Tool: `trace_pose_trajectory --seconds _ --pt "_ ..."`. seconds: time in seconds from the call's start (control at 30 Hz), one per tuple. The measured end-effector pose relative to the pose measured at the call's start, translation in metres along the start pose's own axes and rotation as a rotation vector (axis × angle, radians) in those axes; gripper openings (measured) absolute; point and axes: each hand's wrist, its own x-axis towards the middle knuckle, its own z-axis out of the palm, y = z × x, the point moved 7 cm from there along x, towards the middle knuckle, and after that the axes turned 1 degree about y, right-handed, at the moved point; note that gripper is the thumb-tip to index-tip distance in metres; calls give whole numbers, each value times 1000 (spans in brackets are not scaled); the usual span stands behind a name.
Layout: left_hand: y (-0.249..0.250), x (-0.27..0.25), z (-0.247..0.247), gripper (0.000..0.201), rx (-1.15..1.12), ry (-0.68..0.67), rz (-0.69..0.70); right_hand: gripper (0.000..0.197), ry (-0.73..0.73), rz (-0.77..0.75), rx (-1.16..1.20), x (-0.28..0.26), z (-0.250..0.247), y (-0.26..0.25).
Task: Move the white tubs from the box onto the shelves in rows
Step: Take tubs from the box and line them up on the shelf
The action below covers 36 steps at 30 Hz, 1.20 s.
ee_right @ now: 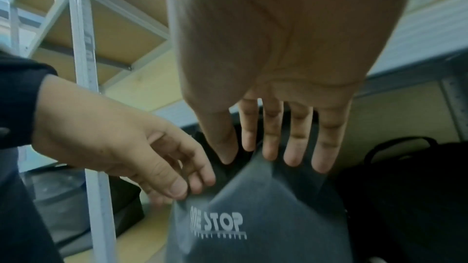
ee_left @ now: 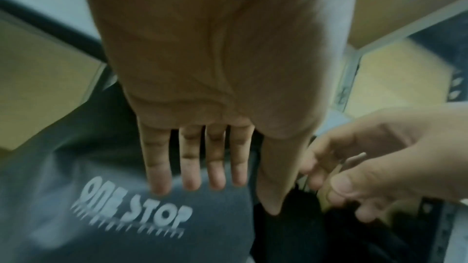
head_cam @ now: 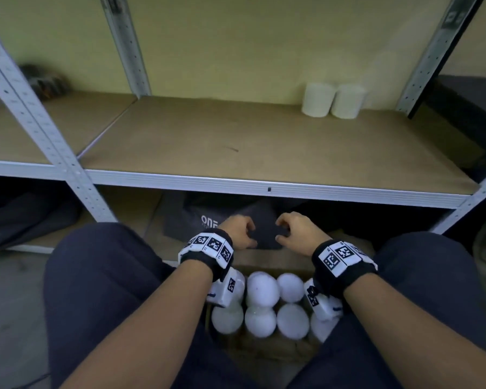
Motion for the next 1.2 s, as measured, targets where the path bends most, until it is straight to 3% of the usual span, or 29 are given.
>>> trace_pose_trajectory --seconds 0.13,0.3,0.5,0.63,0.8,0.9,1.0,1.13,1.2 --pt "-36 13 40 55 32 -162 -109 39 -148 30 -40 17 51 12" --pt "-72 23 81 71 87 -257 -195 47 -297 75 -92 28 111 23" --pt "-98 33 116 83 191 -306 -201 81 -454 202 -181 26 170 47" --pt "-110 39 151 71 252 -362 -184 96 -485 200 -208 25 190 48" --pt "-124 57 190 114 305 -407 -210 106 -537 198 -205 18 215 46" --pt "-98 39 161 93 322 -316 -186 103 -507 193 -235 17 221 47" --pt "-98 35 156 64 249 -260 -257 98 -491 220 -204 19 220 50" --pt "-95 35 152 87 219 -292 -246 96 -494 255 -157 21 211 51" --pt "-91 34 147 88 214 -298 -243 94 -480 274 -135 23 203 53"
